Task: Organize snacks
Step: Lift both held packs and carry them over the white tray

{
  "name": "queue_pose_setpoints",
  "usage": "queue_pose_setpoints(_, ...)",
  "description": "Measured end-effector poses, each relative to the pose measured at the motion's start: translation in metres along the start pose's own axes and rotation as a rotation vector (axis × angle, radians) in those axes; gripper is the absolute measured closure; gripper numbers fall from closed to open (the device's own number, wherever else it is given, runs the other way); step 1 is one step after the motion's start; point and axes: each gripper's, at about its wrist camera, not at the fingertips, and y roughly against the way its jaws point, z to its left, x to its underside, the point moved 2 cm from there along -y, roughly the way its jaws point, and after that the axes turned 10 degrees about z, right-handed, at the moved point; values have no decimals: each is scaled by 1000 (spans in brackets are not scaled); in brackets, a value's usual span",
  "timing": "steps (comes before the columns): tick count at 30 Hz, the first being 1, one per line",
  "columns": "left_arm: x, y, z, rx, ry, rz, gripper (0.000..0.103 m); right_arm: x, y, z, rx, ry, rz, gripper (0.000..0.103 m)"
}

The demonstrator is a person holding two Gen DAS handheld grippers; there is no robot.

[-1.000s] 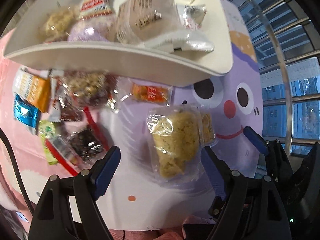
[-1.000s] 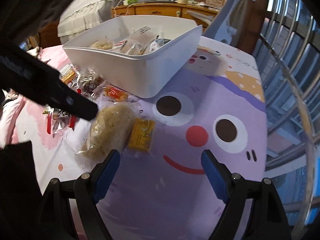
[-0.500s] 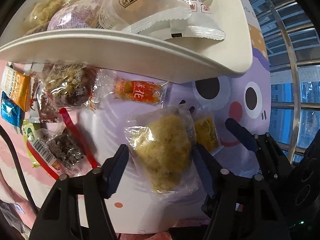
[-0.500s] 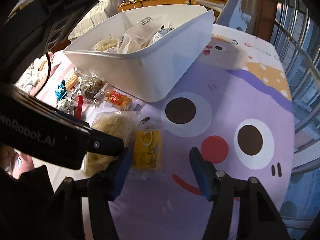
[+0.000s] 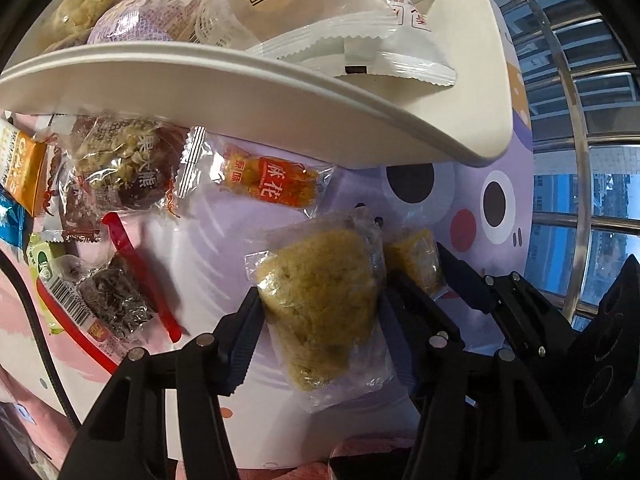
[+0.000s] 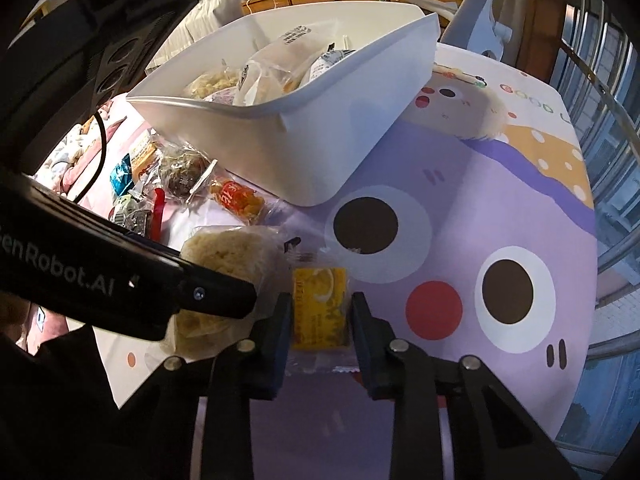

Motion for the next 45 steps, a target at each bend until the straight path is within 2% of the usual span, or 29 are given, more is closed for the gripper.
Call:
queue_pose_setpoints(2, 3, 6, 3, 1, -10, -9, 49, -1, 0, 0, 7, -8, 10, 74)
queue_pose_setpoints(4, 8, 17, 6, 1, -33, -41, 64, -1, 0, 1, 15, -12, 18, 74)
queue_pose_setpoints(5, 10, 24, 10, -2, -46, -52, 66, -1, 0, 2, 20, -14, 21, 74)
queue_pose_setpoints(8, 14, 27, 14, -16, -52, -51, 68, -1, 1, 3, 29, -24, 26, 75)
queue_pose_setpoints(13, 23, 31, 27, 31, -26, -39, 69, -1, 7, 8, 45, -31, 22, 75)
queue_pose_setpoints(17, 25, 33, 39, 53, 9, -35, 67, 0, 13, 11, 67, -36, 16, 76)
queue_pose_setpoints(19, 24, 30, 43, 60, 31, -15, 48, 3, 17, 12, 77, -43, 11, 76)
queue_pose_setpoints(24, 21, 19, 42, 66, 55, 23, 39, 12, 27, 7, 102, -75, 3, 76)
queue_pose_setpoints(36, 4, 6, 23, 10, 50, 34, 39, 36, 46, -21, 152, -168, 4, 76)
queue_pose_setpoints(39, 3, 6, 21, -15, 38, 28, 47, 37, 49, -25, 161, -176, 2, 76)
queue_pose_setpoints(41, 3, 5, 18, -20, 37, 28, 47, 37, 50, -26, 161, -177, 0, 76)
queue_pose_setpoints(45, 8, 6, 17, -92, 12, 19, 48, 34, 52, -22, 162, -162, -9, 76)
